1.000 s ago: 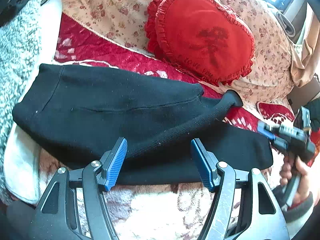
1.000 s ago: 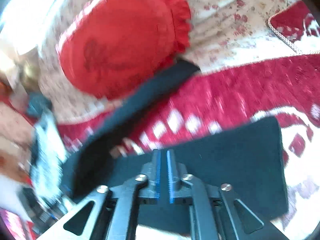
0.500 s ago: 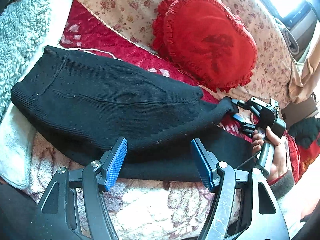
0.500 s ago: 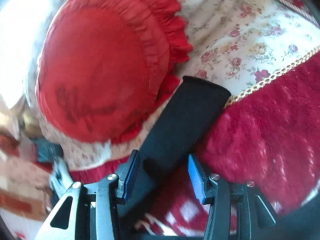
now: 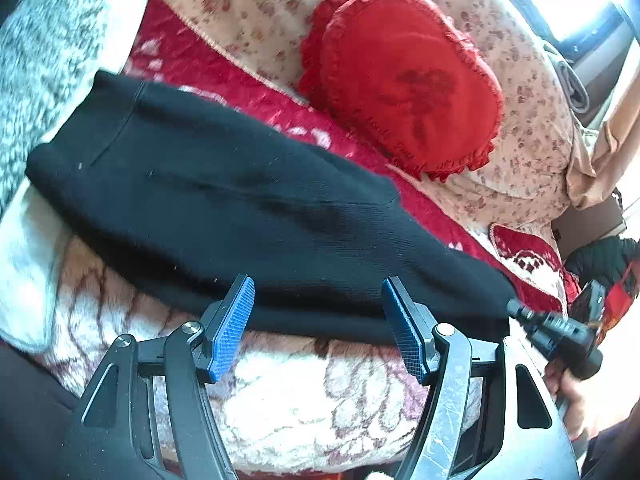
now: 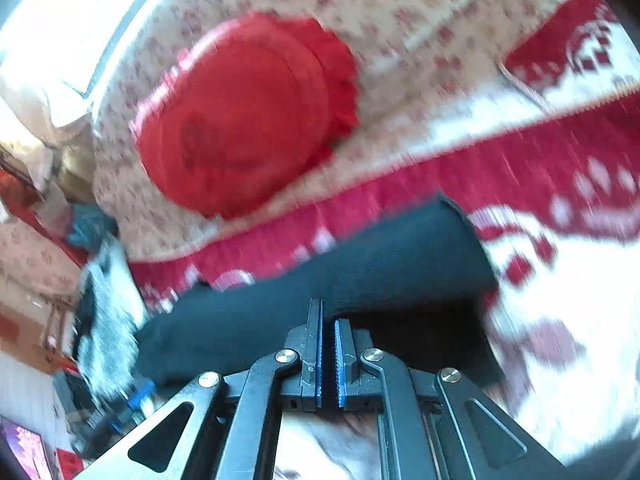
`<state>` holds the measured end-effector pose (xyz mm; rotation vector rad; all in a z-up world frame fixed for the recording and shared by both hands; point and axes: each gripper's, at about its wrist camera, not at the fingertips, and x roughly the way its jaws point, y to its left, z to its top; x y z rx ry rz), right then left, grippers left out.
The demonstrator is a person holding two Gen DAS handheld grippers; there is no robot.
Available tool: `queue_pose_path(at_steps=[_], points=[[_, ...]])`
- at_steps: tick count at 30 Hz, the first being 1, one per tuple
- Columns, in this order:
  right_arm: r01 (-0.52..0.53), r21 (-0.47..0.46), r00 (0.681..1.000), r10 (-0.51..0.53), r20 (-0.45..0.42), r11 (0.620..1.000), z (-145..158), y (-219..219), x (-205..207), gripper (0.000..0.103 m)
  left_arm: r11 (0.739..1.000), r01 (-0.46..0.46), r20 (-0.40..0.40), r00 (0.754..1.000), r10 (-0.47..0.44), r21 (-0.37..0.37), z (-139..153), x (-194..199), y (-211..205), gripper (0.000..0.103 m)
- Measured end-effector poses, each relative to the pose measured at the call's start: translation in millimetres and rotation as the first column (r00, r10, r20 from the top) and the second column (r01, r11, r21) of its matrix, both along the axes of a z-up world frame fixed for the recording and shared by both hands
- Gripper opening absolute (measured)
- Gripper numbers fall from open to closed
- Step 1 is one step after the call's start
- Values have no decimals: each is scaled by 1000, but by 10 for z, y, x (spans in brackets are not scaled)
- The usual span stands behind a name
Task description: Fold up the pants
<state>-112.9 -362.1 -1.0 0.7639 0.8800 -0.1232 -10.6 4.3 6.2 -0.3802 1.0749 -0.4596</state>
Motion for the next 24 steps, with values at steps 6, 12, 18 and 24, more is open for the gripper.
queue_pose_path(at_steps=[6,12,18,24], points=[[23,63,1000,-22,-8,998,-295,46,-23,13,995,-67,-73,995,62,-73,-131,19,150,67],[39,128,999,-38,-10,991,-390,-65,-4,34,975,-158,-113,983,141,-157,-188,114,263,79],[74,200,997,-76,2,977,-419,-163,-66,34,955,-206,-138,974,179,-212,-203,215,191,82],[76,193,996,-84,32,978,-446,-196,-49,6,962,-228,-97,972,215,-151,-171,262,224,11]])
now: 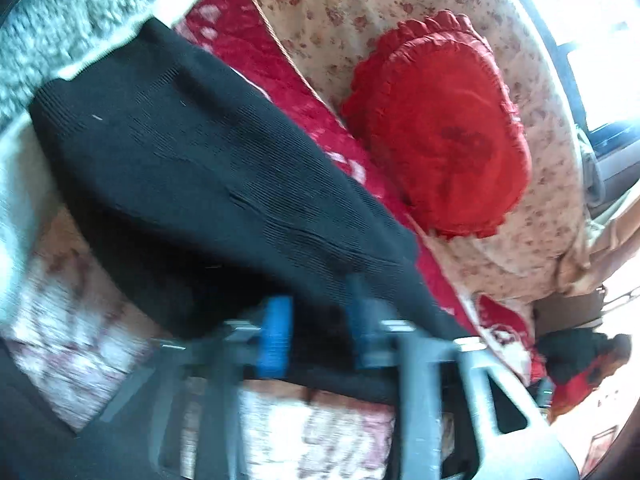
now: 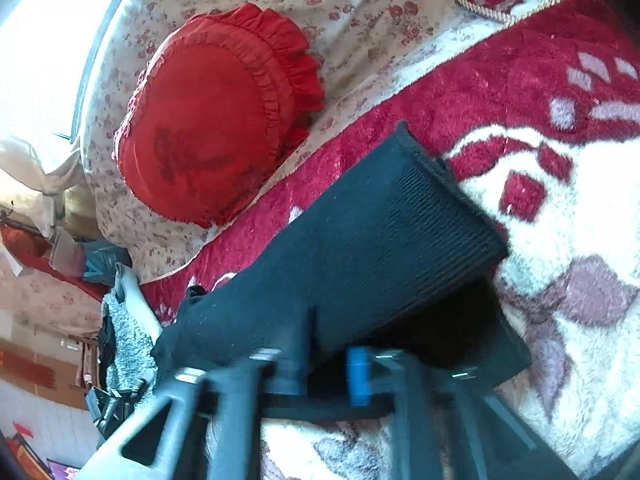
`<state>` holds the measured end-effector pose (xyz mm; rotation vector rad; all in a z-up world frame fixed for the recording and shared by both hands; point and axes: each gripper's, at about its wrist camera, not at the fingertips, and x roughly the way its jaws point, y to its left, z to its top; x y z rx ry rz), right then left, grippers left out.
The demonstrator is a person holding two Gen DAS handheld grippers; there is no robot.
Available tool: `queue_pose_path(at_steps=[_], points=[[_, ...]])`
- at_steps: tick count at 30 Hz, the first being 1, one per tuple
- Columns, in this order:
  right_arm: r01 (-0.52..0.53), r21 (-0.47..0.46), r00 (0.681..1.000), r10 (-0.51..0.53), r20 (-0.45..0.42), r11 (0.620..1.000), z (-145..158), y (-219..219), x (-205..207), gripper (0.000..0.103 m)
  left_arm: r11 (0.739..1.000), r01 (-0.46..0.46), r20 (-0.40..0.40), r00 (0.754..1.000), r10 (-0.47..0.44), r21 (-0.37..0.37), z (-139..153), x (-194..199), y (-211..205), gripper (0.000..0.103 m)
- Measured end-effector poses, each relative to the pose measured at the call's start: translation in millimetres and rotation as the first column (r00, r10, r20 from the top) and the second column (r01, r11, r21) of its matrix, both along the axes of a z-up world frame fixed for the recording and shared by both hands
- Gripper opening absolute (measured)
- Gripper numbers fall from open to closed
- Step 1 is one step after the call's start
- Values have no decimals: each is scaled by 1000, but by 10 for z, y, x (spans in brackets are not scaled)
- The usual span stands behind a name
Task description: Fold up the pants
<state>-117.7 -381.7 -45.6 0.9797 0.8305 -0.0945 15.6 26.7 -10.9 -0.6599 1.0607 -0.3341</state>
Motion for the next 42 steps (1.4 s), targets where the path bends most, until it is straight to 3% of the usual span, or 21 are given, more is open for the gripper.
queue_pose_path(at_steps=[5,8,10,13,14,15,19,21,24,25,27,28,29,34,36,42], points=[[-64,-97,995,70,67,993,404,165,-91,5,1000,6,54,999,-5,-15,136,-61,143,6],[-107,-156,991,117,58,982,592,295,-155,5,999,22,106,994,-26,39,248,-162,148,6],[-114,-202,992,121,21,973,546,323,-164,5,997,35,95,995,-42,75,169,-195,103,6],[-78,-178,991,58,-118,981,187,189,-105,11,991,45,39,998,-50,127,-28,-233,55,6],[-67,-126,986,46,-162,990,69,145,-124,12,990,47,35,998,-52,133,-48,-251,70,6],[-49,-91,989,35,-142,995,47,111,-180,14,990,51,27,998,-55,133,-75,-265,104,6],[-15,-191,981,-22,-192,981,187,13,-347,20,992,61,13,998,-63,107,-38,-279,237,7],[30,-215,979,-72,-192,976,296,-78,-454,20,988,55,44,997,-62,148,82,-322,287,7],[69,-322,976,-131,-175,944,504,-127,-516,20,980,28,75,996,-43,195,254,-354,383,7],[74,-352,978,-137,-159,933,589,-94,-490,20,979,18,85,996,-36,203,296,-355,426,8],[63,-404,987,-118,-112,913,735,-37,-421,20,977,-11,100,995,-11,215,361,-332,519,25],[37,-429,991,-87,-97,903,787,27,-332,20,976,-26,105,994,3,217,376,-306,568,41],[-3,-442,994,-44,-96,897,797,95,-230,20,975,-38,108,994,14,220,374,-284,596,50],[-187,-410,976,119,-185,893,488,359,215,20,952,-55,69,997,36,300,212,-79,629,50],[-189,-423,967,92,-238,886,301,329,302,20,940,-35,51,999,19,340,104,19,600,50],[-149,-459,971,43,-234,876,199,174,508,20,931,-9,14,1000,4,364,-67,217,606,50]])
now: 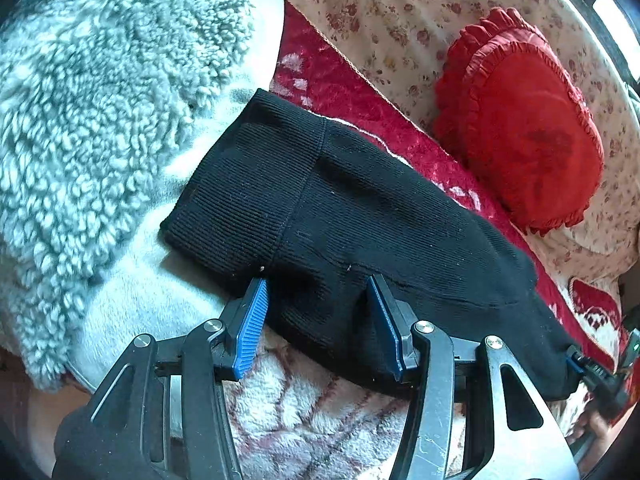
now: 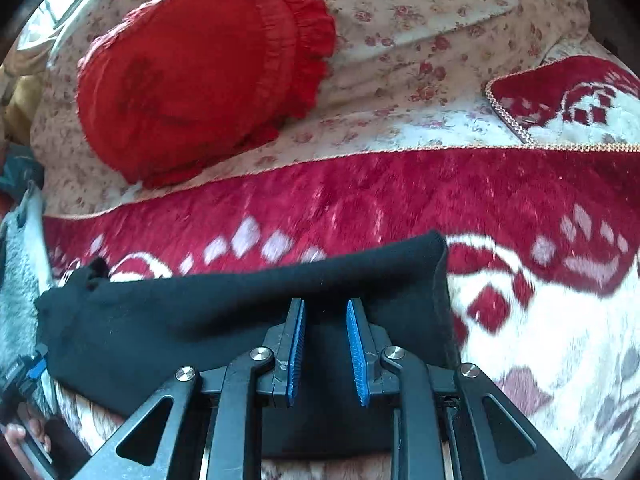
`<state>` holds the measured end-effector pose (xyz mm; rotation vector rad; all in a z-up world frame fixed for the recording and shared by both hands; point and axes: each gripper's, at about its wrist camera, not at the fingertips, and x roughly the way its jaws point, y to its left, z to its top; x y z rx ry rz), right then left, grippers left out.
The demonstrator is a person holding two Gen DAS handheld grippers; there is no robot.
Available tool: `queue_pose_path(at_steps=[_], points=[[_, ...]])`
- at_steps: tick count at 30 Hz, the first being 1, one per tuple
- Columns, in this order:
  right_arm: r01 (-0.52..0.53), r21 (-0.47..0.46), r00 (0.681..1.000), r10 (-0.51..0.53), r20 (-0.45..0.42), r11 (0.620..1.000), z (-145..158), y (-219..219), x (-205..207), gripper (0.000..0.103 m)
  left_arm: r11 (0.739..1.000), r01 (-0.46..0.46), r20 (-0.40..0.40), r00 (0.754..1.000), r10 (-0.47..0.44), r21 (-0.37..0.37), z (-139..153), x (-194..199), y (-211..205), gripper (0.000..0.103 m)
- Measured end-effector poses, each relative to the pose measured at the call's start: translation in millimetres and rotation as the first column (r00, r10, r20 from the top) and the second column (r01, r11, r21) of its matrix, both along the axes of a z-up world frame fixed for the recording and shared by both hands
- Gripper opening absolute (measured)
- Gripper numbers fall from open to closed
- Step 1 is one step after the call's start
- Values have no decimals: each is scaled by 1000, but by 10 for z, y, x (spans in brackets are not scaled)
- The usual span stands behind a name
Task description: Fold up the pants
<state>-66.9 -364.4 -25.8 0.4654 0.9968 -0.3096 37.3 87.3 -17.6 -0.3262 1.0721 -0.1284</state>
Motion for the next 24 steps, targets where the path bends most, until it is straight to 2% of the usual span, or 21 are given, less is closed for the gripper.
queue_pose_path(at_steps=[2,8,10,12,15,21,24], points=[[3,-11,1000,-3,-13,1000,69,62,37,20,1000,5,3,1000,-5,11,29,-30,-13,50],[-110,20,993,109,37,994,252,366,-45,20,998,1,31,1000,-3,55,194,-219,2,50],[-145,37,989,143,44,989,243,476,-86,20,996,-11,48,999,7,87,232,-259,19,50],[-181,43,983,181,18,982,149,559,-110,20,996,-19,36,999,16,83,218,-278,71,50],[-171,22,985,171,-32,985,-20,577,-175,20,996,-23,50,999,18,91,276,-359,87,50],[-173,23,984,173,-41,985,88,580,-254,20,994,0,102,995,-10,106,470,-465,-65,50],[-174,16,985,174,-18,985,167,595,-261,21,995,19,109,994,-30,98,502,-498,-163,57]])
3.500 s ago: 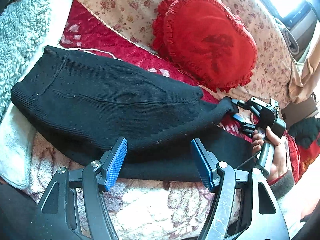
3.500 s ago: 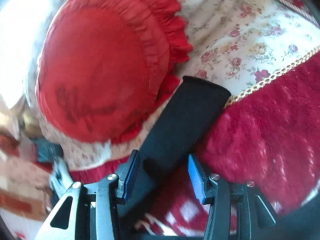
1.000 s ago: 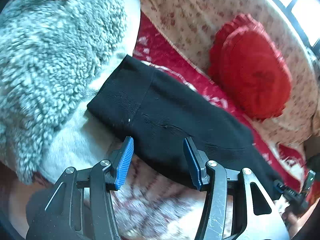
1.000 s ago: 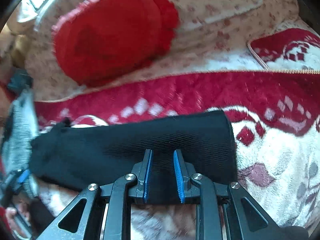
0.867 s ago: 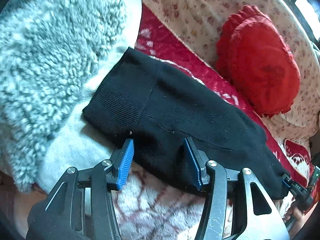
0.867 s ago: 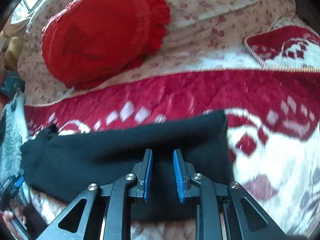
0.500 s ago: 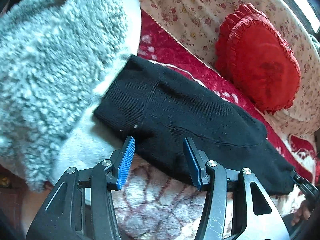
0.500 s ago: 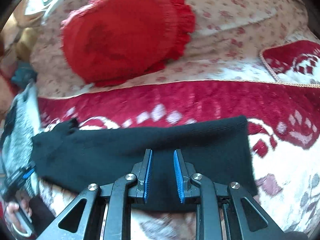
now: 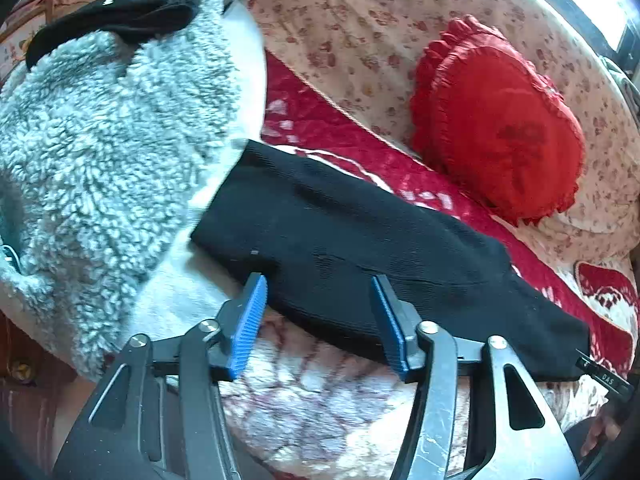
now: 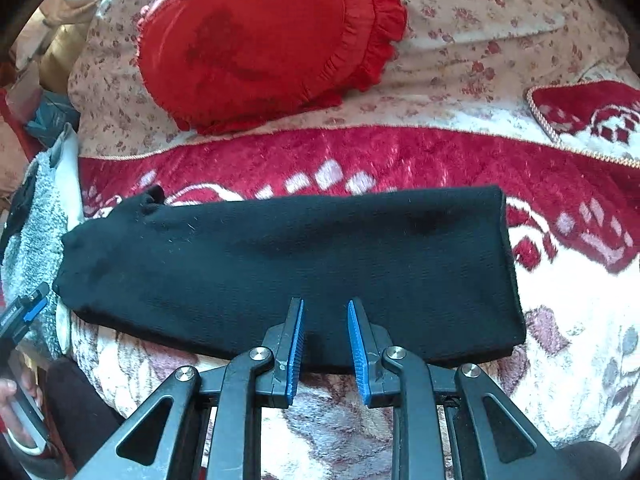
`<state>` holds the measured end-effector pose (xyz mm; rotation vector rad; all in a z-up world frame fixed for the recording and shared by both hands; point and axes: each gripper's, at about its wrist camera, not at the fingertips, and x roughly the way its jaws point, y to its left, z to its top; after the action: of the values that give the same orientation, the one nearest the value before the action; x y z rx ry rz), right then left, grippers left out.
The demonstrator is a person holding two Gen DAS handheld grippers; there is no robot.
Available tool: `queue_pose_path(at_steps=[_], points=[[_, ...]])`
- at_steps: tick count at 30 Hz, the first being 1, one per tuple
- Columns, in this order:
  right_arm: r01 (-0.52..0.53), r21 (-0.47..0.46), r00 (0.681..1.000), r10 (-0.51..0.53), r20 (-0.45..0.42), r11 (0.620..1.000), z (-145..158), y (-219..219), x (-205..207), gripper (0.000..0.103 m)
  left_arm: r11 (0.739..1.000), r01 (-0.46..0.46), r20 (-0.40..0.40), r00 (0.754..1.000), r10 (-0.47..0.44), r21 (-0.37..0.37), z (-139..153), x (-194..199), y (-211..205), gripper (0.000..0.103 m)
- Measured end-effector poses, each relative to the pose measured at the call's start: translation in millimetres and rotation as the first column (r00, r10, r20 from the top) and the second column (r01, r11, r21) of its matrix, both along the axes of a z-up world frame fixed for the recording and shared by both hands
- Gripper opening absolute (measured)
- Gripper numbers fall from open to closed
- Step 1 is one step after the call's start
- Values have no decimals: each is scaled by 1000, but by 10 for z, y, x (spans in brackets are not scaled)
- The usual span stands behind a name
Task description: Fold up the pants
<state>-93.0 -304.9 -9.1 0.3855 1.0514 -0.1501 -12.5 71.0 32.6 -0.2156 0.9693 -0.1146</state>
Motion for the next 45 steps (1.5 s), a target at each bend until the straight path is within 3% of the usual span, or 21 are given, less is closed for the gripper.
queue_pose_path(at_steps=[8,16,19,24,27,29,32,35,41,45], points=[[43,0,999,-43,4,999,-4,-111,-64,23,999,53,-16,998,-53,4,-59,15,-315,57],[73,-20,997,-74,-31,997,-160,-274,-34,25,997,75,-105,992,-72,27,-448,147,-467,61],[70,2,997,-70,-27,998,-114,-319,-33,26,995,86,-94,992,-81,44,-415,120,-526,64],[98,2,995,-98,4,995,25,-482,-44,30,987,149,-97,983,-154,-55,-249,-22,-690,64],[131,-2,991,-130,19,991,98,-629,-50,38,961,230,-117,961,-249,-156,-182,-170,-940,68],[164,-9,986,-163,17,986,116,-735,-62,41,927,271,-149,937,-316,-261,-201,-243,-1136,79],[206,29,979,-206,8,978,72,-916,-94,41,865,307,-207,888,-411,-397,-285,-347,-1535,79],[213,109,977,-215,6,971,15,-1079,-78,42,839,320,-215,870,-444,-441,-285,-415,-1852,79],[217,111,976,-218,-4,970,-38,-1232,7,42,779,304,-241,834,-496,-548,-347,-548,-2470,79],[224,149,973,-230,22,963,-41,-1311,-47,42,757,282,-273,813,-515,-589,-407,-605,-2760,79]])
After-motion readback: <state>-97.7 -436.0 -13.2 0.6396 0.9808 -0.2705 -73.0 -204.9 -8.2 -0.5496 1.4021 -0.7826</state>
